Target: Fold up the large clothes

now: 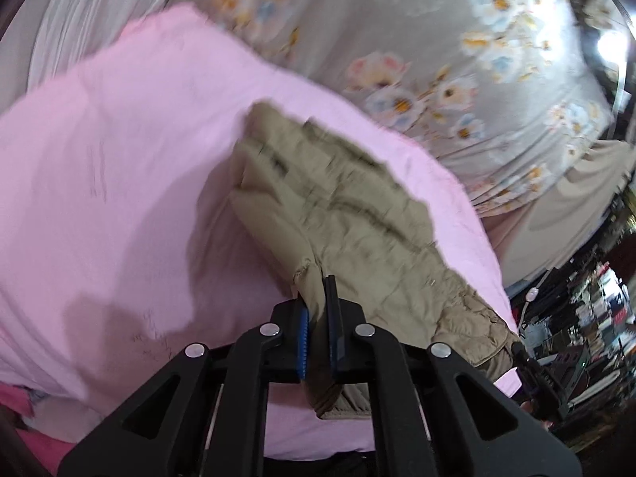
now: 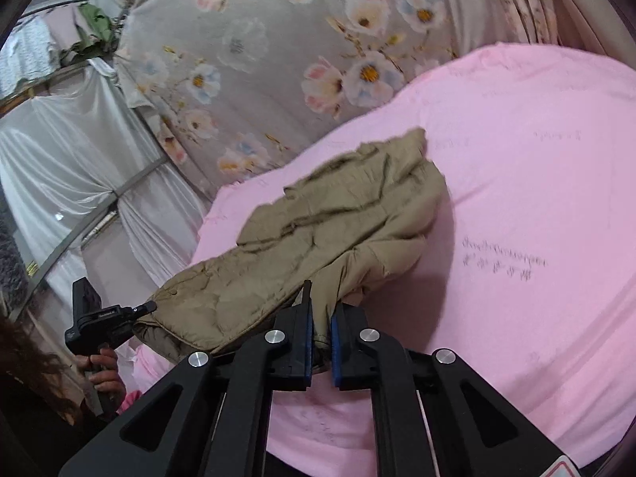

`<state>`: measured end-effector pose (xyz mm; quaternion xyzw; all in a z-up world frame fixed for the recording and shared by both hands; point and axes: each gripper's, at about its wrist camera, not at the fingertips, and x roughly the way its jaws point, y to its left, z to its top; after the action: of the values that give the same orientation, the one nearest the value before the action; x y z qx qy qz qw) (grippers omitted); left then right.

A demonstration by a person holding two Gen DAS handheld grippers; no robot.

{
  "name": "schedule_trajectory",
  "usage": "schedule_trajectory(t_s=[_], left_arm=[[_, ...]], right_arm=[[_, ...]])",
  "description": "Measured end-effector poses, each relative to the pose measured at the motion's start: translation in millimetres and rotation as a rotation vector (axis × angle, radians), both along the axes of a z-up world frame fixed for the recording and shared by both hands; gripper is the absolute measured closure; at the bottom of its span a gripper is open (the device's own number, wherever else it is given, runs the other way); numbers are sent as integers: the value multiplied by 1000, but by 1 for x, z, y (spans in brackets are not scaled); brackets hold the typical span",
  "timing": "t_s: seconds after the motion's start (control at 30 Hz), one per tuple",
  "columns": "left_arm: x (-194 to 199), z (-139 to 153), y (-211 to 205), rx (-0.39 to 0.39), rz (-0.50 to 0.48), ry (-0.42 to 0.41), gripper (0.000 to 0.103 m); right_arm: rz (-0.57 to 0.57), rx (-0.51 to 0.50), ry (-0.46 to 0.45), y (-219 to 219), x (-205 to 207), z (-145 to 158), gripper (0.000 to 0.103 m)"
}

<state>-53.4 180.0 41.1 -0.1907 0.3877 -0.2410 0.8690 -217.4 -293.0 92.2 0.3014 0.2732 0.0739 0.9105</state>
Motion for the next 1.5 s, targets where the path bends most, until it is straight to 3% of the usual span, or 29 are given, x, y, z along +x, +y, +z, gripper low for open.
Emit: schedule_trajectory(t_s=[0.2,0.37,0.47,0.67,0.87,1.2,1.5], left_arm=[[-21,91,5,4,-2,-234,97],[26,115,-21,78,22,-322,96],[78,99,-37,149,60,-276,96],[183,35,-90,366,123,-188,96],[243,-13,-123,477,142,-152,96],[285,-87,-143,570,135,-71,94],[288,-108,-145,541,140,-68,93]], right_arm=[[-41,-64,-221,-8,-1,80,96],[-79,-117,-257,-17,54,95,96],[-126,-149,-174,-23,108,76,96],[-208,-201,-21,-32,199,26,97],[-260,-246,116,-40,266,-30,97],[-277,-269,287,-41,320,-111,97],[-264,-268,349,-39,327,-128,97]])
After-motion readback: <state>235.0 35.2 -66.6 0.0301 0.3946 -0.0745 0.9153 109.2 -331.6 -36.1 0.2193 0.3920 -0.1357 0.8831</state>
